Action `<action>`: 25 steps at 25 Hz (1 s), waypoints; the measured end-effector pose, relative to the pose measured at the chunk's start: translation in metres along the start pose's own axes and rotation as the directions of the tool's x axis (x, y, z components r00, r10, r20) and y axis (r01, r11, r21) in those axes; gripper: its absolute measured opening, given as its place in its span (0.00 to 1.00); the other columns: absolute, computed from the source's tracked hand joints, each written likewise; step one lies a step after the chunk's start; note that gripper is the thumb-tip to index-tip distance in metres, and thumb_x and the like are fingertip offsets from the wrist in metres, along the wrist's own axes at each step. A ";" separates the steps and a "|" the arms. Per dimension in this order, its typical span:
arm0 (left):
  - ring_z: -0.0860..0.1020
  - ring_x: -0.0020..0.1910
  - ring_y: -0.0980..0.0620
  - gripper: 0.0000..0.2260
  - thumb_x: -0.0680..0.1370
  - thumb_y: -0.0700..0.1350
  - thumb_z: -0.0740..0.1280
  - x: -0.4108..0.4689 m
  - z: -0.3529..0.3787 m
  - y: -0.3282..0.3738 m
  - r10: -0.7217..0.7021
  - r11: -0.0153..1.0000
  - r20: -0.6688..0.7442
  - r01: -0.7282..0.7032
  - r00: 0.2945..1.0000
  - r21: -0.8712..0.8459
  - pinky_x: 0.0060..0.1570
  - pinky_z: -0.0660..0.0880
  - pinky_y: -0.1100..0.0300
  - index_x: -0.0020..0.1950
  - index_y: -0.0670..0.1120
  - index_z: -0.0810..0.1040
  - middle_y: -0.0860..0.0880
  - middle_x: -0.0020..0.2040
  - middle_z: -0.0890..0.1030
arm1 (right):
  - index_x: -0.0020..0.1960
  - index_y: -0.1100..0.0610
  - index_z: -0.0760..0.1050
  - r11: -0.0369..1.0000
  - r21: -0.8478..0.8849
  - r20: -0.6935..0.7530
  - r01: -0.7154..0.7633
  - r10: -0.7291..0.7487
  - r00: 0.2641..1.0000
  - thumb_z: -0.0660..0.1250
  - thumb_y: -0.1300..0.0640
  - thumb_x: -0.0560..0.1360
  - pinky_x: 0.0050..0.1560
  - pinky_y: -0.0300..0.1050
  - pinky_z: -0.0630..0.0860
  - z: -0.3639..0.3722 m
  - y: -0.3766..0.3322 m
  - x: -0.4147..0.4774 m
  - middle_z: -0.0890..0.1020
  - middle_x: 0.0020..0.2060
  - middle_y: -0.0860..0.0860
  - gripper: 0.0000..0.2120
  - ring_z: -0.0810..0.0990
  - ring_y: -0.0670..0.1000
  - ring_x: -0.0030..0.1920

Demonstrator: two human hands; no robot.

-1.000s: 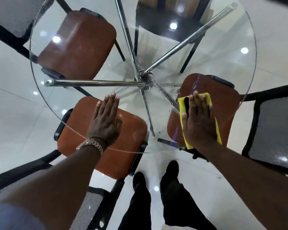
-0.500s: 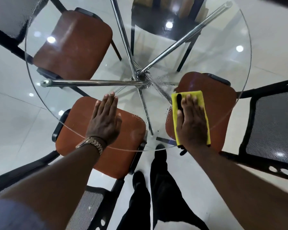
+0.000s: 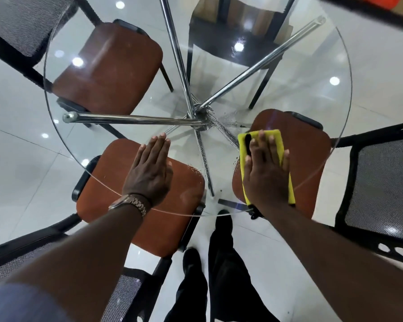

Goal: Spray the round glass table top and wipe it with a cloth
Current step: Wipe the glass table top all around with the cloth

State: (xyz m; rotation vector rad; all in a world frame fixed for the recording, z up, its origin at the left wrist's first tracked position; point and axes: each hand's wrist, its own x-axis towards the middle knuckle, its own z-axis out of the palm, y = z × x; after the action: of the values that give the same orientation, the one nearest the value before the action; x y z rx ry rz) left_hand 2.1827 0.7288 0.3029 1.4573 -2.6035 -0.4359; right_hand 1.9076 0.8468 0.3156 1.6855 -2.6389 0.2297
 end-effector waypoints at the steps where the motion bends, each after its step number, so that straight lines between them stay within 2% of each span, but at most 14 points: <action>1: 0.52 0.84 0.50 0.29 0.82 0.49 0.55 0.001 0.000 0.000 0.001 1.000 -0.006 -0.001 1.000 -0.008 0.82 0.49 0.48 0.84 0.46 0.58 0.48 0.84 0.56 | 0.81 0.54 0.67 0.998 -0.015 0.015 0.054 -0.053 0.998 0.56 0.52 0.87 0.81 0.69 0.56 0.000 0.002 -0.008 0.60 0.86 0.52 0.23 0.58 0.56 0.86; 3: 0.52 0.84 0.50 0.28 0.82 0.49 0.55 0.002 0.002 0.000 0.004 1.000 -0.012 -0.004 1.000 -0.014 0.82 0.50 0.47 0.83 0.46 0.59 0.48 0.84 0.56 | 0.79 0.54 0.69 0.996 0.002 0.022 0.090 -0.090 0.996 0.56 0.51 0.87 0.82 0.68 0.57 -0.001 0.009 0.021 0.62 0.85 0.52 0.22 0.58 0.57 0.85; 7: 0.52 0.84 0.50 0.28 0.83 0.49 0.55 0.002 0.006 -0.004 0.012 1.000 -0.030 -0.013 0.999 -0.024 0.82 0.51 0.47 0.83 0.45 0.59 0.48 0.84 0.56 | 0.82 0.56 0.66 0.999 0.030 -0.008 -0.018 0.018 1.000 0.55 0.52 0.85 0.81 0.66 0.58 0.016 -0.005 0.139 0.63 0.84 0.53 0.26 0.58 0.57 0.85; 9: 0.53 0.84 0.50 0.28 0.82 0.48 0.56 0.000 0.007 -0.006 0.022 1.000 -0.039 -0.023 0.999 -0.019 0.82 0.51 0.47 0.83 0.45 0.59 0.47 0.84 0.57 | 0.82 0.56 0.65 0.997 0.019 0.013 0.080 -0.080 0.997 0.56 0.53 0.84 0.80 0.66 0.60 0.023 -0.034 0.165 0.64 0.84 0.54 0.27 0.60 0.57 0.85; 12: 0.53 0.84 0.50 0.28 0.82 0.49 0.55 0.002 0.005 -0.004 0.026 1.000 -0.044 -0.026 0.999 -0.012 0.81 0.54 0.45 0.83 0.45 0.60 0.47 0.84 0.58 | 0.80 0.55 0.70 0.925 0.044 0.025 0.378 -0.379 0.925 0.57 0.53 0.85 0.80 0.64 0.62 0.018 -0.048 0.145 0.67 0.83 0.51 0.23 0.63 0.55 0.84; 14: 0.52 0.84 0.51 0.28 0.83 0.49 0.54 0.001 0.002 -0.004 0.012 1.000 -0.031 -0.012 0.999 -0.011 0.81 0.54 0.44 0.83 0.45 0.59 0.47 0.84 0.57 | 0.79 0.53 0.70 0.874 0.058 0.065 0.482 -0.485 0.872 0.58 0.52 0.87 0.82 0.60 0.59 0.010 -0.029 0.114 0.66 0.83 0.49 0.21 0.62 0.52 0.84; 18: 0.53 0.84 0.51 0.28 0.83 0.49 0.55 0.002 0.003 -0.004 0.021 1.000 -0.041 -0.022 0.999 -0.022 0.81 0.55 0.45 0.83 0.44 0.60 0.47 0.84 0.57 | 0.78 0.53 0.71 0.857 0.064 0.063 0.511 -0.515 0.855 0.58 0.53 0.87 0.82 0.61 0.60 0.008 -0.003 0.142 0.67 0.83 0.49 0.20 0.61 0.53 0.84; 20: 0.54 0.84 0.50 0.28 0.82 0.48 0.57 0.001 0.005 -0.006 0.032 0.999 -0.058 -0.033 0.998 -0.019 0.81 0.55 0.45 0.83 0.44 0.61 0.46 0.84 0.58 | 0.79 0.54 0.70 0.868 0.047 0.044 0.494 -0.496 0.867 0.56 0.53 0.87 0.81 0.63 0.61 0.017 -0.026 0.172 0.67 0.83 0.50 0.22 0.62 0.55 0.84; 22: 0.53 0.84 0.50 0.29 0.82 0.49 0.57 0.002 0.004 -0.006 0.017 1.000 -0.033 -0.018 0.999 -0.025 0.82 0.53 0.46 0.83 0.44 0.59 0.46 0.84 0.57 | 0.80 0.56 0.69 0.861 0.051 0.029 0.506 -0.508 0.861 0.55 0.53 0.86 0.80 0.65 0.63 0.018 -0.056 0.166 0.68 0.82 0.52 0.23 0.63 0.57 0.84; 25: 0.49 0.84 0.50 0.31 0.82 0.51 0.55 0.001 0.000 -0.003 -0.029 0.999 0.010 0.029 1.000 -0.022 0.83 0.49 0.47 0.84 0.44 0.54 0.46 0.85 0.53 | 0.82 0.56 0.67 0.763 0.046 0.067 0.645 -0.646 0.760 0.56 0.54 0.87 0.81 0.63 0.62 0.014 -0.051 0.089 0.67 0.83 0.53 0.24 0.63 0.56 0.84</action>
State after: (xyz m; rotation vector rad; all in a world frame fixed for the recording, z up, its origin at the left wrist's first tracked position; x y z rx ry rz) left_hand 2.1845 0.7262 0.3014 1.4912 -2.5794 -0.4742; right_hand 1.9176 0.7439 0.3147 2.5198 -1.9095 0.1760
